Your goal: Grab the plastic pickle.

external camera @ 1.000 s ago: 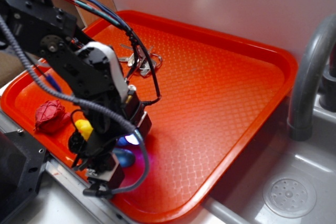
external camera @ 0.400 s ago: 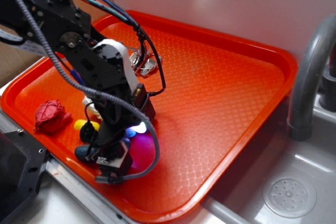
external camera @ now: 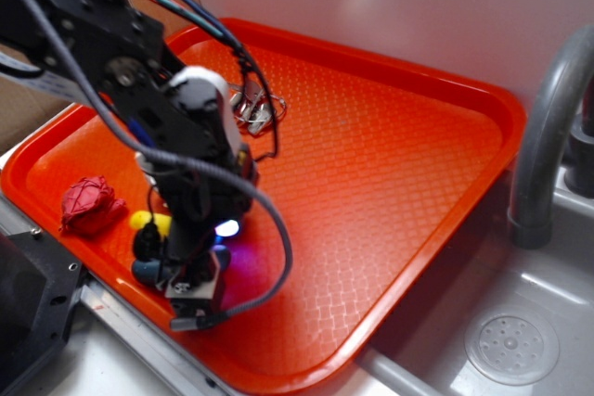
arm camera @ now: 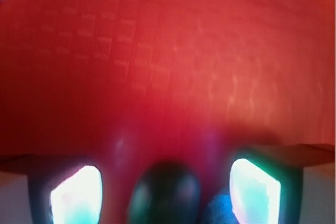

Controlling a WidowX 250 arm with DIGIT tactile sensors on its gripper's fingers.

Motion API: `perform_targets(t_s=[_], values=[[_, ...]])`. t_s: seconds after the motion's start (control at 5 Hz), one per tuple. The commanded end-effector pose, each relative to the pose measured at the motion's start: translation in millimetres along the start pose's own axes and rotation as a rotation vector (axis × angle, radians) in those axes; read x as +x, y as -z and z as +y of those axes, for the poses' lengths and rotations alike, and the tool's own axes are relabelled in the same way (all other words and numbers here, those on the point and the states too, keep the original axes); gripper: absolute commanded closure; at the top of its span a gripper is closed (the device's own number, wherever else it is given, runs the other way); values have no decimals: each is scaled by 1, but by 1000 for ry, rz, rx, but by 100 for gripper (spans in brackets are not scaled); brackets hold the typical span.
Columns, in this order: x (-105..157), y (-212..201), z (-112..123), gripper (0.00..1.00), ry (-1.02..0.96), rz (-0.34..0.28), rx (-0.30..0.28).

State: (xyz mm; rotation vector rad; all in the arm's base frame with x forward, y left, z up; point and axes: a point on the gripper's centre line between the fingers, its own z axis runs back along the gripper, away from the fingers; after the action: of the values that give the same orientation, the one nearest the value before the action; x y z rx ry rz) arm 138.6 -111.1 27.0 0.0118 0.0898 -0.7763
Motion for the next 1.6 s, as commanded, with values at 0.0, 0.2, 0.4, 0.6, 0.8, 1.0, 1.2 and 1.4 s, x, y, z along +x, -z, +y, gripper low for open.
perform_targets(t_s=[0.0,0.2,0.4,0.6,0.8,1.0,1.2,1.4], values=[[-32,-1,-10,0,-139,51,-41],[-31,9,-12,0,-140,72,-49],[-32,17,-9,0,-143,110,-55],[-32,22,-4,0,-173,130,-53],[-33,23,0,100,-199,141,-53],[-30,21,-1,100,-187,131,-47],[-27,20,-1,100,-182,126,-43],[-25,20,0,100,-192,131,-38]])
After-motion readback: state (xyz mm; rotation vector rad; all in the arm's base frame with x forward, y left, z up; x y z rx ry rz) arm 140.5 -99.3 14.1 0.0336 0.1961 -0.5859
